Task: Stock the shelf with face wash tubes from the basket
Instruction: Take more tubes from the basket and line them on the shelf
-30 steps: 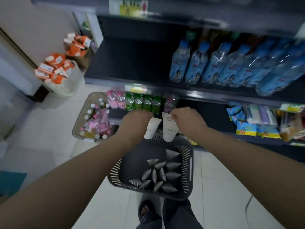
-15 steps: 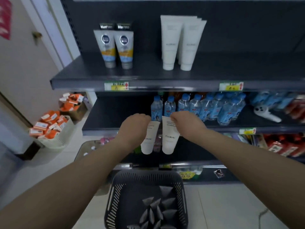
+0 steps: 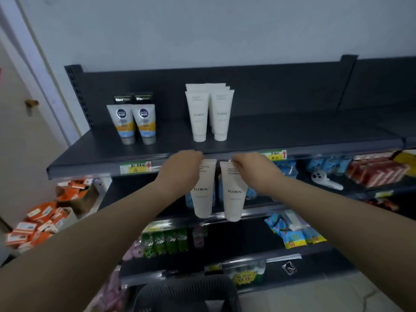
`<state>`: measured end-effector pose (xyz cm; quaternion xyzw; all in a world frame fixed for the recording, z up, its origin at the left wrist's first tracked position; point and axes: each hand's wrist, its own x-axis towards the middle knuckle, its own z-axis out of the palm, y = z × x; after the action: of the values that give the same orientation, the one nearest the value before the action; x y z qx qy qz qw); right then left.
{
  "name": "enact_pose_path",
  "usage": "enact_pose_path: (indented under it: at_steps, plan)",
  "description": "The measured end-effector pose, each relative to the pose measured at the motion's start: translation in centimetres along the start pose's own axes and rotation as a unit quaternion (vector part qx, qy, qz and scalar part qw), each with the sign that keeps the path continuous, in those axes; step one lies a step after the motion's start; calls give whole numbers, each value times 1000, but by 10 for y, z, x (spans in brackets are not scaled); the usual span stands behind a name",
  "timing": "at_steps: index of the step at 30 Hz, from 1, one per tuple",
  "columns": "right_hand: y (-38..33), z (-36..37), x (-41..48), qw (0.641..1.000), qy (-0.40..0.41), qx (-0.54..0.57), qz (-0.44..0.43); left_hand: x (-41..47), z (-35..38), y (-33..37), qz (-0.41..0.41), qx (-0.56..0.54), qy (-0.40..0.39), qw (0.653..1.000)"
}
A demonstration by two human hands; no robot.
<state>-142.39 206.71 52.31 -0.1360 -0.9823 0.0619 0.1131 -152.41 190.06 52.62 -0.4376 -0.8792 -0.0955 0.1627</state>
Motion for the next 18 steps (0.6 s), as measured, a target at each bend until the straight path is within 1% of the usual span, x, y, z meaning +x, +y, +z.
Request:
enact_pose_path:
  at_steps: [4, 9, 12, 18]
  plan:
    - [12, -33, 15, 1000, 29, 2, -9, 31, -19, 3, 4, 7, 19, 1000]
    - [23, -68, 44, 998, 57, 30, -29, 71, -40, -3, 4, 9, 17, 1000]
    - [27, -81, 64, 996, 71, 34, -42, 93, -51, -6, 5, 27, 22, 999]
    - [32, -96, 103, 994, 83, 56, -50, 133, -63, -14, -5, 48, 57, 997]
